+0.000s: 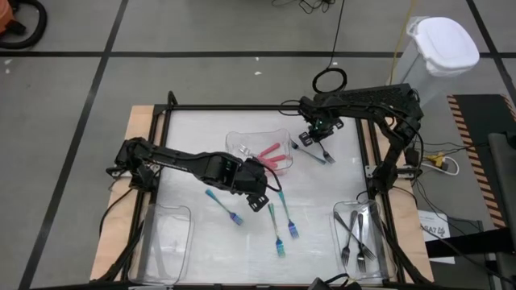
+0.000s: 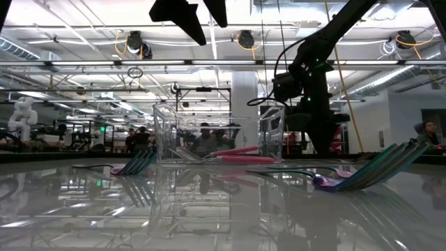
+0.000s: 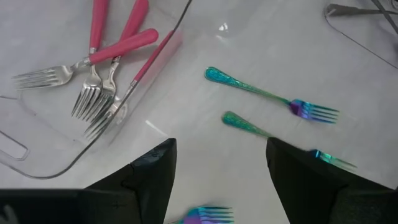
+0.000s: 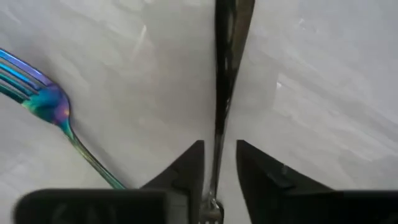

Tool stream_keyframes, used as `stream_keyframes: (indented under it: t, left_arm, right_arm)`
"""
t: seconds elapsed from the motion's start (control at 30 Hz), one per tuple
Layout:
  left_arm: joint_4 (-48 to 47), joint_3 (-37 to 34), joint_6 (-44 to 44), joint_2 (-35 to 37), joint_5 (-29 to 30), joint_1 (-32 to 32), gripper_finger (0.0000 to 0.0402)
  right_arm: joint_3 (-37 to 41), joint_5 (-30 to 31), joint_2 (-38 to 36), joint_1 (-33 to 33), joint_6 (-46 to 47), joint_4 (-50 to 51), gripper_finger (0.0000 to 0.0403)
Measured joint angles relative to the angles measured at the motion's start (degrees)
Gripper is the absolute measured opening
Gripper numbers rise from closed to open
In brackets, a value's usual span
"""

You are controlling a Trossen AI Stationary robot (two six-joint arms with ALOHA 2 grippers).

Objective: Sort silverware by color (type)
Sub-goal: Put the black fork into the right transparent bin

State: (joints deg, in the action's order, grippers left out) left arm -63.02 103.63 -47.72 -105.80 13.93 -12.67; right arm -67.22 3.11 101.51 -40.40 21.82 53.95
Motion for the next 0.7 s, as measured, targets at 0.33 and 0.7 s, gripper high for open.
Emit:
stream_keyframes:
  t: [0.33, 0.7]
  left_arm:
    - [0.01, 0.0, 0.0, 0.0, -0.31, -0.12, 0.0248]
    - [0.1, -0.02, 1.29, 0.0, -0.28, -0.06, 0.0248]
  right_arm:
    - [0.33, -2.97, 3.55, 0.0, 0.0, 1.42, 0.0153]
    - [1.31, -3.63, 4.37, 0.37, -2.34, 0.16, 0.009]
